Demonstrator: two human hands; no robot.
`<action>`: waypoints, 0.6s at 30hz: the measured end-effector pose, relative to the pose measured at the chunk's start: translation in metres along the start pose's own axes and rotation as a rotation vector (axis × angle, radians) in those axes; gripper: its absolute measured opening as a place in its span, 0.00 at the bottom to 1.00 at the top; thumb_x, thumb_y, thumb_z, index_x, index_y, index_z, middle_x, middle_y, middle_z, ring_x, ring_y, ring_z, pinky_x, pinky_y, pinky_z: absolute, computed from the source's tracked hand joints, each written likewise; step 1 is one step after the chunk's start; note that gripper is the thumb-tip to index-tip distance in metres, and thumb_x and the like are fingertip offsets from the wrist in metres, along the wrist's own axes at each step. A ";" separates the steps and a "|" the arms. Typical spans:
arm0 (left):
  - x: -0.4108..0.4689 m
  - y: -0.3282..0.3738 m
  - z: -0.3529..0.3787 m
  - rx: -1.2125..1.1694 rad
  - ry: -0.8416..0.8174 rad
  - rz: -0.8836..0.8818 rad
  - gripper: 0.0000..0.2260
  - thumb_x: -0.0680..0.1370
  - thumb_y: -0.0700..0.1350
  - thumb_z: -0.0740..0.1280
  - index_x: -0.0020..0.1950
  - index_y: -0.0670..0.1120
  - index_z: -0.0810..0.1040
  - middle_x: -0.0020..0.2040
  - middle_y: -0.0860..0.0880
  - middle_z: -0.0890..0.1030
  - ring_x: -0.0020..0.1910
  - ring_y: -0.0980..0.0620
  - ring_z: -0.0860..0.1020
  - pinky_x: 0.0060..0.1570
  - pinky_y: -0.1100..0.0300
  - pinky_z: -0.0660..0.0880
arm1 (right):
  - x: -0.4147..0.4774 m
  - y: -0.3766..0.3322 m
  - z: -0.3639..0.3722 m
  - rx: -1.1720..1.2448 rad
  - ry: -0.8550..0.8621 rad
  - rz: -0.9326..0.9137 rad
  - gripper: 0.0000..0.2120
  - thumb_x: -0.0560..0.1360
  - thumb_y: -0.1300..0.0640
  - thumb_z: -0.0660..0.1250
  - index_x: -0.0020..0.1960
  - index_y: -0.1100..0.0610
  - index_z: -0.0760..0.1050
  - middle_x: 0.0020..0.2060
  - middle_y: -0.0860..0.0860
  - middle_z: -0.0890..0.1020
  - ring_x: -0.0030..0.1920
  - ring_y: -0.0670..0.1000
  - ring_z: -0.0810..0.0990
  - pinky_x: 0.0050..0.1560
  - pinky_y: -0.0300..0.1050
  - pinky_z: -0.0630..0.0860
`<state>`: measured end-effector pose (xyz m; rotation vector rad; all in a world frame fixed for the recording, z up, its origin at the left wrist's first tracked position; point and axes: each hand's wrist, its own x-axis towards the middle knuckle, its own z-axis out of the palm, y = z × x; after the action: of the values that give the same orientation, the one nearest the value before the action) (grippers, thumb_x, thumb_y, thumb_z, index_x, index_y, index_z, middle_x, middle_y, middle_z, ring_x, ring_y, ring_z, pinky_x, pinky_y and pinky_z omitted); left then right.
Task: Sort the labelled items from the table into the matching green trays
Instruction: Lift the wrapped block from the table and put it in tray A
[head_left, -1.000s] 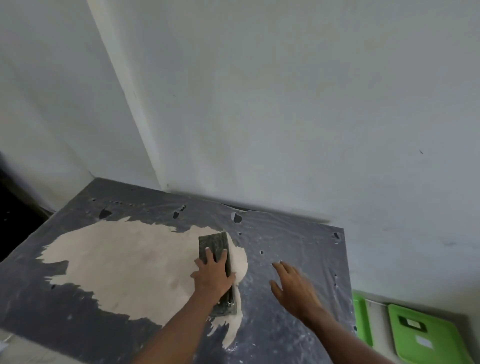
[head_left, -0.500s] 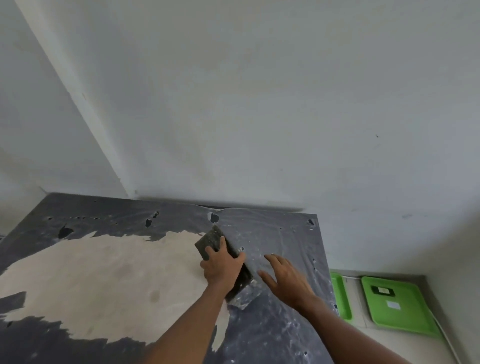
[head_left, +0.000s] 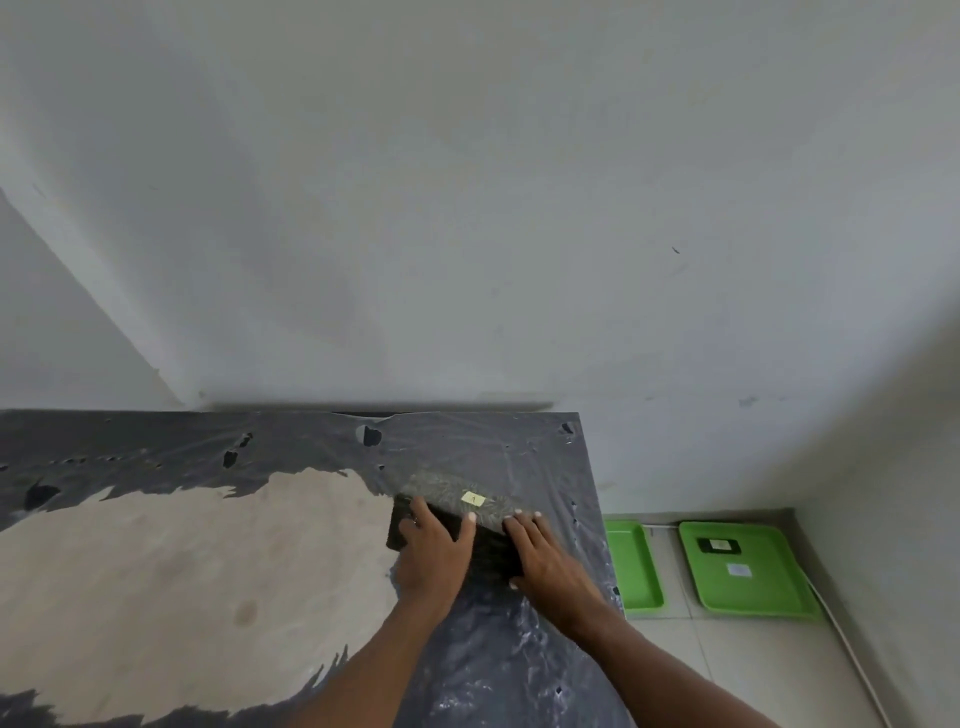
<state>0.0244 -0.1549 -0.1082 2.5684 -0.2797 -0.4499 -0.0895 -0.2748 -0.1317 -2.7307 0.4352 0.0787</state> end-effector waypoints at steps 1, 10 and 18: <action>0.005 -0.005 -0.004 0.076 0.063 0.057 0.27 0.77 0.61 0.62 0.67 0.45 0.61 0.62 0.40 0.72 0.55 0.41 0.78 0.44 0.50 0.77 | 0.000 0.003 0.000 -0.019 0.004 -0.013 0.36 0.75 0.60 0.68 0.75 0.56 0.50 0.76 0.55 0.56 0.75 0.59 0.49 0.69 0.56 0.66; 0.036 -0.044 -0.018 0.401 -0.128 0.481 0.29 0.72 0.59 0.69 0.70 0.51 0.66 0.69 0.43 0.68 0.65 0.42 0.69 0.60 0.49 0.74 | -0.008 0.019 0.014 -0.145 0.053 -0.133 0.32 0.70 0.72 0.64 0.69 0.52 0.60 0.72 0.52 0.64 0.74 0.58 0.55 0.65 0.54 0.71; 0.065 -0.044 -0.011 0.618 -0.390 0.695 0.59 0.63 0.67 0.74 0.78 0.50 0.38 0.79 0.40 0.40 0.78 0.35 0.42 0.74 0.37 0.48 | -0.003 0.026 0.006 -0.098 0.045 -0.132 0.22 0.73 0.47 0.67 0.64 0.48 0.66 0.71 0.54 0.65 0.69 0.55 0.64 0.65 0.54 0.71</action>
<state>0.0933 -0.1311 -0.1390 2.6706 -1.5985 -0.6561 -0.1003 -0.2951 -0.1460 -2.8548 0.2692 0.0046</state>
